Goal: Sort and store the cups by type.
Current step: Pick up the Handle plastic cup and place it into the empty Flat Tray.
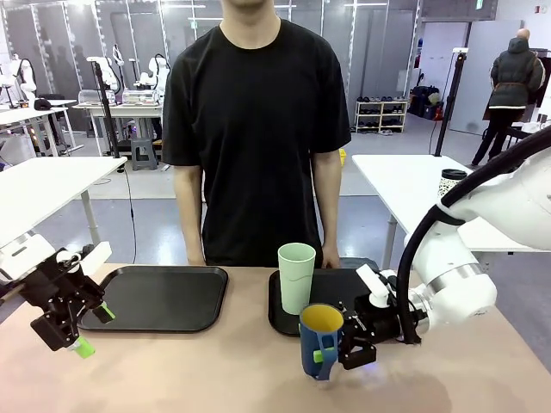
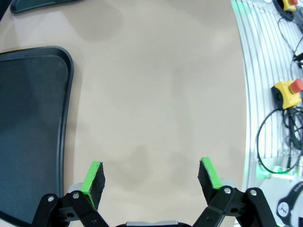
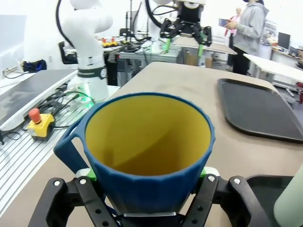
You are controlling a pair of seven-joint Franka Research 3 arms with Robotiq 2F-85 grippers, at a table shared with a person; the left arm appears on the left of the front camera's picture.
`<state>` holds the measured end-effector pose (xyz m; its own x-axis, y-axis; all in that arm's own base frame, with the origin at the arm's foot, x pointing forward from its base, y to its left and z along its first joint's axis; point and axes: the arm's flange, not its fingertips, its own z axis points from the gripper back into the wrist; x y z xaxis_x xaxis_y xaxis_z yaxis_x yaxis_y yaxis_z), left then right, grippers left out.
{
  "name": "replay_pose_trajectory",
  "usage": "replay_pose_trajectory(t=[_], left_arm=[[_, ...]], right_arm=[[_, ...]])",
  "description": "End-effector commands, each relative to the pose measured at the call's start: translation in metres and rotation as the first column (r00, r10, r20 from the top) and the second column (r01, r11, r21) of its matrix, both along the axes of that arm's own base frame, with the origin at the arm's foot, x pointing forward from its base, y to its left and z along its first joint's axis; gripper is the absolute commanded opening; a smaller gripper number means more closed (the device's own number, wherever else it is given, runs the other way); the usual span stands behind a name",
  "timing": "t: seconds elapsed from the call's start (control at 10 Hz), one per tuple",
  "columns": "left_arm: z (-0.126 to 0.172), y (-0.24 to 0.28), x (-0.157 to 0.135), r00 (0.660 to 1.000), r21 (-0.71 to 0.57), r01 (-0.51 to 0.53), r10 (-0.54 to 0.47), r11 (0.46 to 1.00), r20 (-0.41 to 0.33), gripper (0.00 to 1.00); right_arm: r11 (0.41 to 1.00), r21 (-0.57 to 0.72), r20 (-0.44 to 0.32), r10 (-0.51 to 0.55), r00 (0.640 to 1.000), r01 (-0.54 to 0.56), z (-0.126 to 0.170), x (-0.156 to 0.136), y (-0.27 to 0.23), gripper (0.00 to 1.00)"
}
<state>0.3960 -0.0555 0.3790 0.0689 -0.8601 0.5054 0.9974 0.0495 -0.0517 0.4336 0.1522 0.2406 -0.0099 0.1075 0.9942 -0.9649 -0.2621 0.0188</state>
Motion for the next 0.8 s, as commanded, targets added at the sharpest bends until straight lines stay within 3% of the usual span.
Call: replay_pose_trajectory(t=[0.0,0.3,0.4,0.7], left_arm=[[-0.003,-0.0008,0.0,1.0,-0.003,-0.009,0.009,1.0,0.015,1.0],[-0.003,-0.0008,0.0,1.0,-0.003,-0.009,0.009,1.0,0.015,1.0],[-0.003,-0.0008,0.0,1.0,-0.003,-0.009,0.009,1.0,0.015,1.0],[-0.003,-0.0008,0.0,1.0,-0.003,-0.009,0.009,1.0,0.015,1.0]], right_arm=[[0.995,-0.021,0.012,-0.098,0.995,0.099,0.0175,-0.0098,0.0167,0.62],[0.984,-0.021,0.034,-0.176,0.984,0.177,0.0274,-0.0115,0.0231,0.62],[0.994,-0.001,0.037,-0.106,0.994,0.106,0.0206,-0.0038,0.0136,0.62],[0.994,-0.001,0.037,-0.106,0.994,0.106,0.0206,-0.0038,0.0136,0.62]])
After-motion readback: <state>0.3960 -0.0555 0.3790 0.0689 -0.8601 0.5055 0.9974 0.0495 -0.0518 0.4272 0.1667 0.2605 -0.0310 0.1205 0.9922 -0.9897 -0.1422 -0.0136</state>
